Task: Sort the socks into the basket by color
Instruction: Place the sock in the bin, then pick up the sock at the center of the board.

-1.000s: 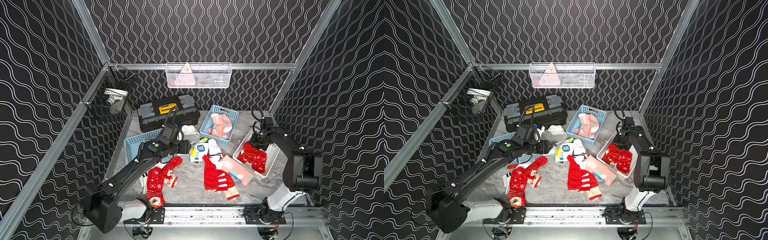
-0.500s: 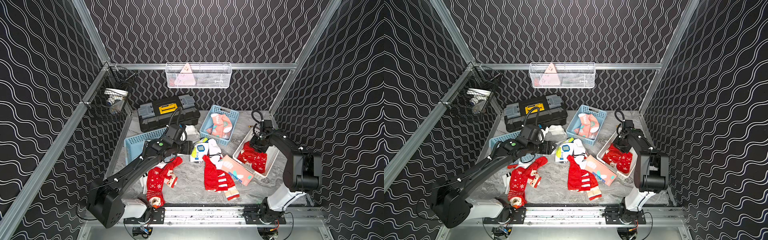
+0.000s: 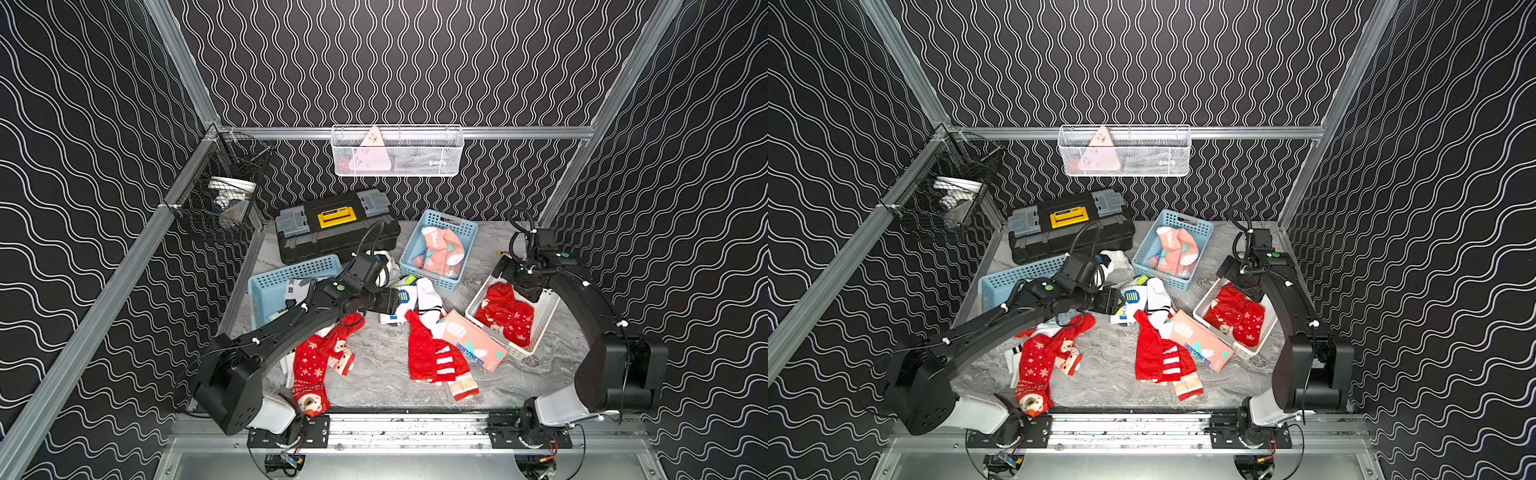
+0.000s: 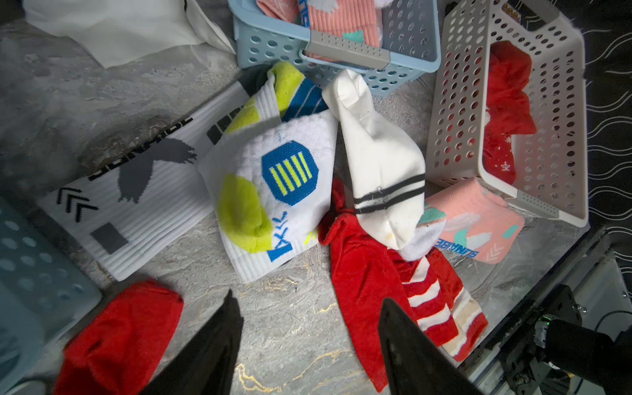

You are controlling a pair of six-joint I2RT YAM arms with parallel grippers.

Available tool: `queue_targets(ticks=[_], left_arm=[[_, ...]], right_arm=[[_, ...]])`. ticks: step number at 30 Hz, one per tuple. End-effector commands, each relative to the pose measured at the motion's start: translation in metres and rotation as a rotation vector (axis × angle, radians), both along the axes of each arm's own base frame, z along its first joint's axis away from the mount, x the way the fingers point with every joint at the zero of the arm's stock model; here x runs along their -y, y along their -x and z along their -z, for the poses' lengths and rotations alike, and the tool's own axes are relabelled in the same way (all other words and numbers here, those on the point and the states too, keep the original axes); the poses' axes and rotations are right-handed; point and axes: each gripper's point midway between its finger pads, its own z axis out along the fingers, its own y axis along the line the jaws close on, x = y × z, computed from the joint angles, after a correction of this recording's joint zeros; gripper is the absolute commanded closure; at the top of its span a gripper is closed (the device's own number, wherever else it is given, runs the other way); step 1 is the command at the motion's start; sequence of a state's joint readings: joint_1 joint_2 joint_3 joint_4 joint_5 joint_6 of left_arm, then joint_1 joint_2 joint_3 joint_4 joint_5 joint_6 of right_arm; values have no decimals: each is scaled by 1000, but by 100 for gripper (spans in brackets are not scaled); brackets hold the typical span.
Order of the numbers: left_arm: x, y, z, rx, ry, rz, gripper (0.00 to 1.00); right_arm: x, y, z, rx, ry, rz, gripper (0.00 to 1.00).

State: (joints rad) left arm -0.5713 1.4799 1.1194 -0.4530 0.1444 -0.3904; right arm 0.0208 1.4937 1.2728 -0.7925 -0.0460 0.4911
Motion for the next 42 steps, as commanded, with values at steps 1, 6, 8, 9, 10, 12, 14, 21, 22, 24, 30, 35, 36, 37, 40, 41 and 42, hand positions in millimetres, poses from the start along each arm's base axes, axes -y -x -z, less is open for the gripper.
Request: queue_targets(ticks=[1, 6, 8, 9, 10, 12, 14, 21, 22, 24, 30, 35, 36, 37, 40, 41, 42], left_arm=[[9, -11, 1, 37, -13, 21, 32], [8, -29, 20, 39, -96, -13, 31], [7, -36, 28, 40, -123, -23, 30], [6, -39, 32, 40, -139, -30, 30], [7, -42, 36, 41, -153, -32, 30], [7, -47, 44, 38, -178, -36, 29], [10, -51, 53, 28, -190, -30, 28], [28, -56, 82, -4, -204, 16, 32], [29, -55, 86, -11, -209, 18, 36], [29, -56, 88, -9, -215, 20, 47], [25, -59, 74, 34, -229, 5, 90], [24, -58, 48, 88, -202, 7, 100], [24, -57, 43, 91, -196, 10, 100], [25, -57, 36, 98, -187, 13, 100], [27, -51, 17, 115, -147, 26, 100], [27, -49, 12, 119, -137, 27, 100], [27, -48, 6, 122, -127, 31, 100]], right_arm=[[-16, 12, -15, 1, 7, -59, 0], [-52, 24, -32, 32, 5, -159, 0], [-63, 28, -35, 35, 1, -188, 0], [-68, 30, -37, 35, -6, -201, 0], [-72, 32, -38, 42, -13, -212, 0], [-77, 34, -40, 47, -19, -223, 0], [-82, 35, -41, 49, -29, -238, 0], [-91, 36, -40, 50, -46, -264, 0], [-92, 36, -39, 51, -47, -266, 0], [-93, 35, -40, 55, -49, -269, 0], [-95, 35, -40, 59, -55, -278, 0], [-97, 35, -38, 54, -63, -288, 0], [-98, 34, -38, 55, -65, -288, 0], [-99, 35, -38, 51, -68, -291, 0], [-99, 35, -38, 55, -71, -292, 0], [-99, 36, -37, 53, -72, -295, 0], [-100, 36, -37, 51, -75, -296, 0]])
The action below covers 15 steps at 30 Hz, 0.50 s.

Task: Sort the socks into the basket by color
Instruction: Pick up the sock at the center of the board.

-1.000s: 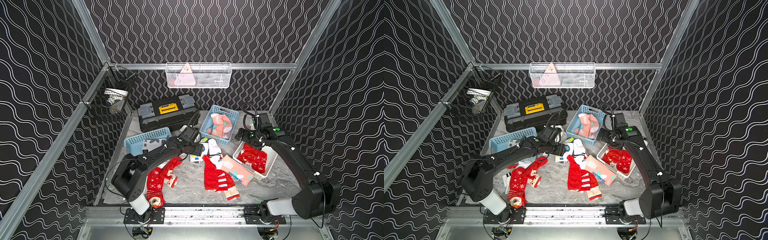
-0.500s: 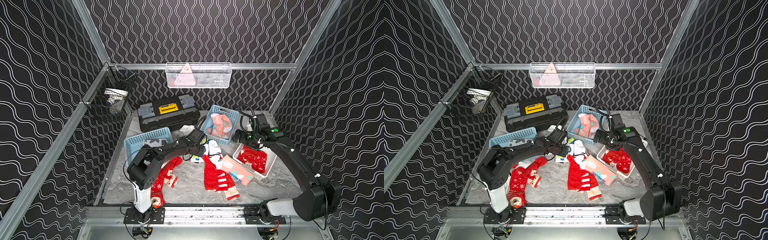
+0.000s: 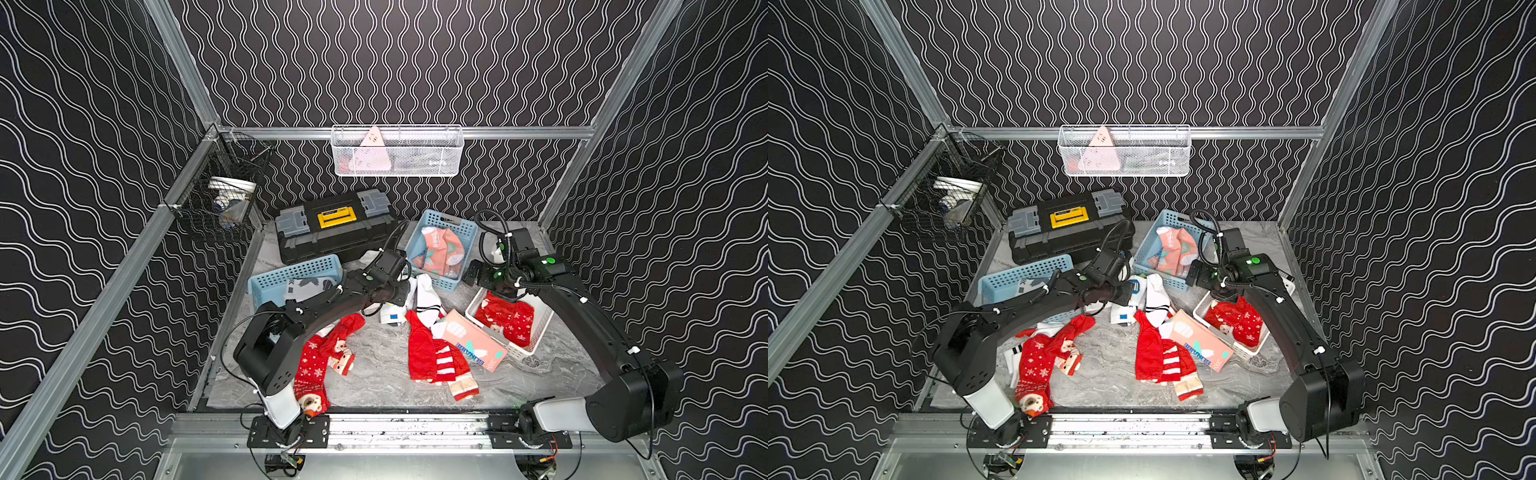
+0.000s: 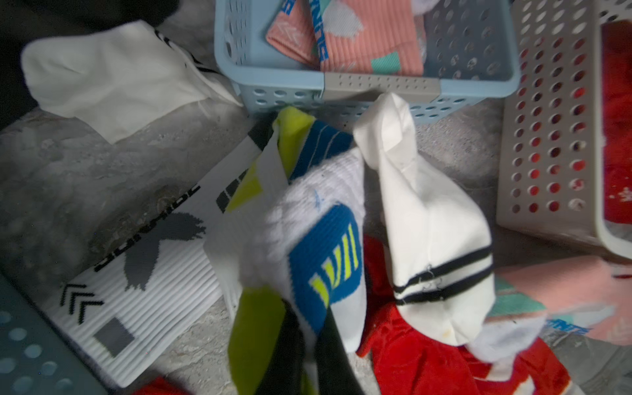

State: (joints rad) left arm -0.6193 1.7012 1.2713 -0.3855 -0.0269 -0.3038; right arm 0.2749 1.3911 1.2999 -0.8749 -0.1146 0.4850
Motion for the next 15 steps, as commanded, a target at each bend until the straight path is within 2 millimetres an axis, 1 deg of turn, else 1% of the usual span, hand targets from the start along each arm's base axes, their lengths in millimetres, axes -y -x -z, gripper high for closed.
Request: queue_targets(ticks=[1, 8, 11, 15], left_arm=[[4, 4, -23, 20, 39, 25, 100], [5, 16, -71, 42, 106, 53, 100], [2, 21, -91, 60, 134, 55, 100], [-9, 24, -110, 73, 153, 38, 100]], right_arm=[[-4, -2, -2, 13, -17, -4, 0], [-7, 0, -5, 18, -27, -15, 0], [-9, 2, -3, 14, -32, -18, 0], [-13, 3, -1, 11, -46, -22, 0]])
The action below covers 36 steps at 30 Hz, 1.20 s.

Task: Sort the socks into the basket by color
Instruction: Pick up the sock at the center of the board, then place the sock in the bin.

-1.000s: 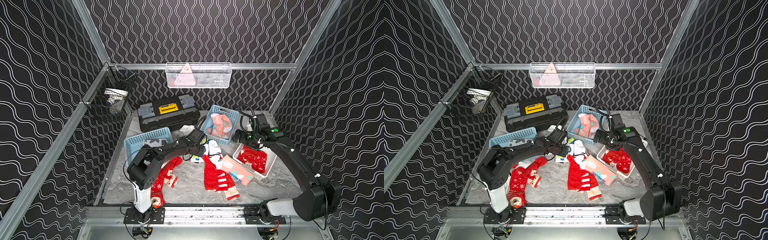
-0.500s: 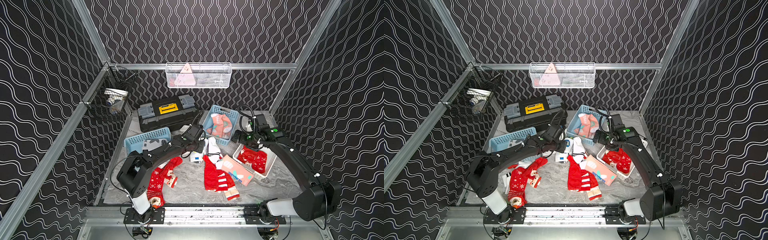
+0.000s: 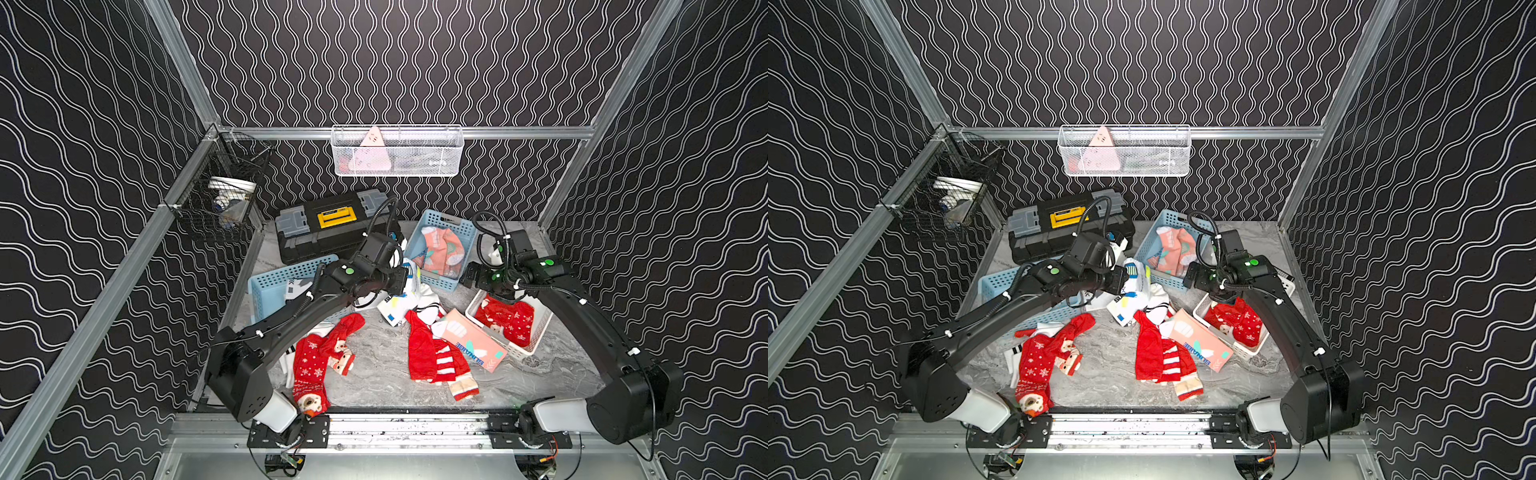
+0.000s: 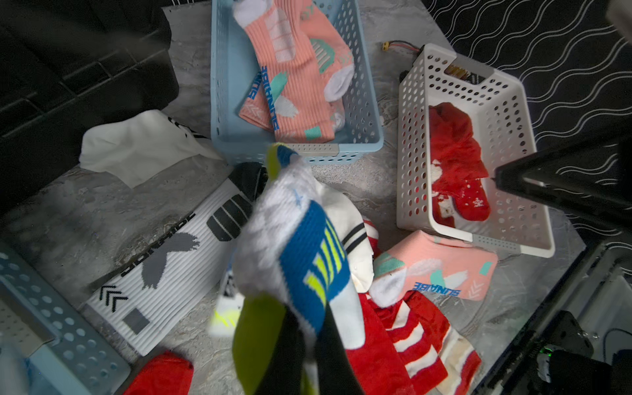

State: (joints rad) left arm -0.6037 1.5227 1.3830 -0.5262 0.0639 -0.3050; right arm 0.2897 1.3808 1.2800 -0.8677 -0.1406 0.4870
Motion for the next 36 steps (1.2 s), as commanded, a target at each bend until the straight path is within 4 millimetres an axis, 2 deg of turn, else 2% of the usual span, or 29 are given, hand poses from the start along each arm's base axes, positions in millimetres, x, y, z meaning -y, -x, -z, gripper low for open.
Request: queue_targets(ticks=[1, 10, 16, 24, 32, 36], left_arm=[[-8, 6, -13, -4, 18, -9, 100], [-30, 9, -61, 61, 53, -57, 100], [-64, 13, -97, 107, 77, -134, 100], [-134, 12, -143, 174, 70, -272, 100], [-219, 8, -157, 210, 19, -457, 100], [-260, 13, -161, 229, -119, -563, 100]], right_arm=[[-4, -2, -4, 20, -24, 5, 0], [-11, -4, -4, 21, -27, -21, 0], [-16, -5, -3, 17, -28, -39, 0], [-20, -4, 1, 4, -18, -60, 0], [-15, -2, 3, -16, 24, -68, 0], [-18, -3, 6, -30, 18, -84, 0]])
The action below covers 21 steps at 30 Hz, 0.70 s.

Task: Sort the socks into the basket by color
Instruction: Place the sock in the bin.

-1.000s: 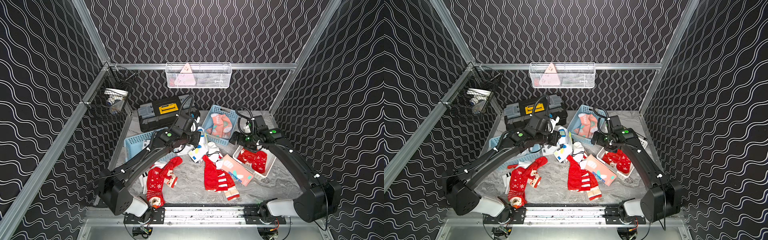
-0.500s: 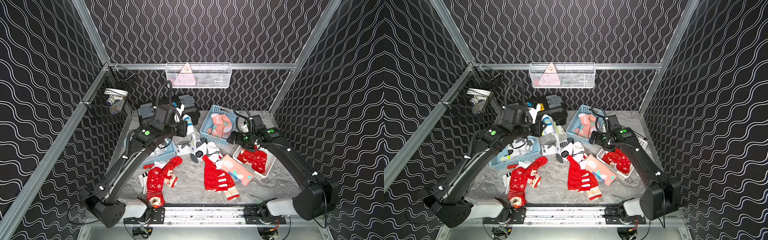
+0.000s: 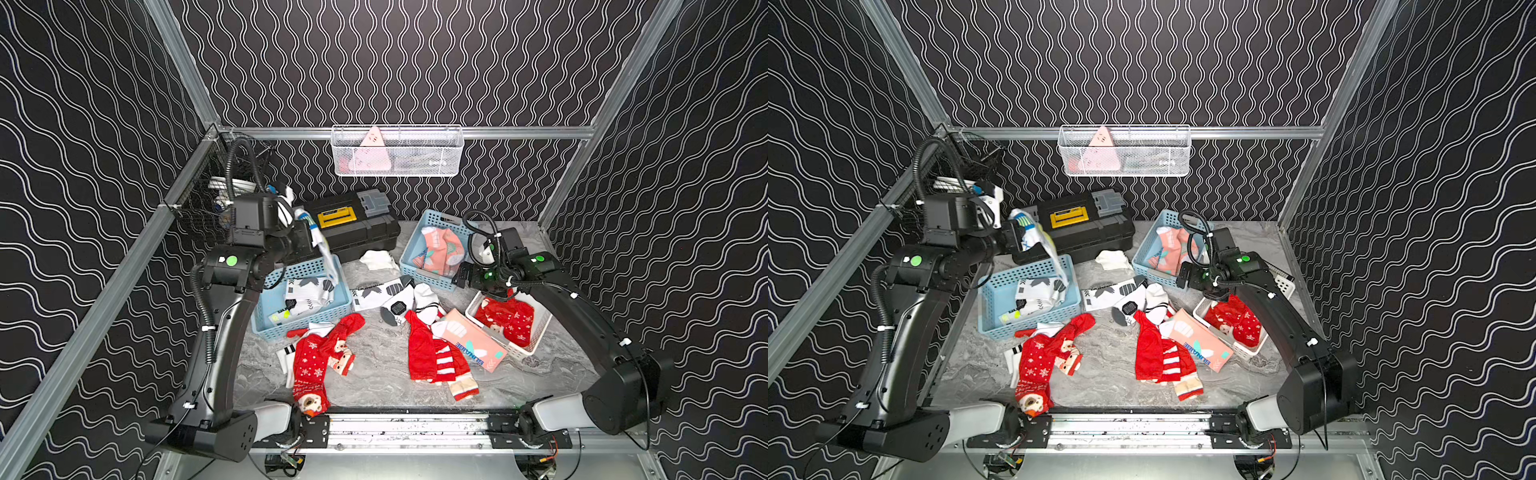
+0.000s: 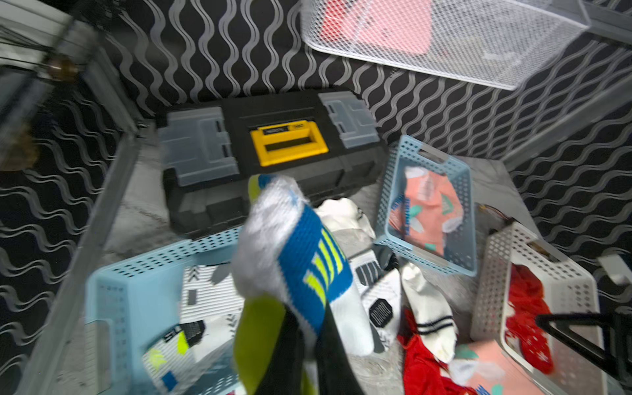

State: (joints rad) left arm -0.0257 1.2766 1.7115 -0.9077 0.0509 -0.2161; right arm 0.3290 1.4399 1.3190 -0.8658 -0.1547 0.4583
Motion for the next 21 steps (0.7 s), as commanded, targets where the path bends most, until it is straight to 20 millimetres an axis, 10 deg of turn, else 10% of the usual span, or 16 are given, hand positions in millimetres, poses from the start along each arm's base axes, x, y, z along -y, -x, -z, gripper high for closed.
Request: queue_targets(ticks=[1, 8, 21], left_arm=[[-28, 8, -3, -14, -124, -67, 100], [-73, 21, 6, -81, -306, -192, 100], [-99, 23, 112, -318, -343, -216, 100]], right_arm=[[0, 2, 1, -20, 11, -16, 0], [-6, 1, 7, -44, -1, -46, 0], [-4, 11, 21, -76, 9, -68, 0]])
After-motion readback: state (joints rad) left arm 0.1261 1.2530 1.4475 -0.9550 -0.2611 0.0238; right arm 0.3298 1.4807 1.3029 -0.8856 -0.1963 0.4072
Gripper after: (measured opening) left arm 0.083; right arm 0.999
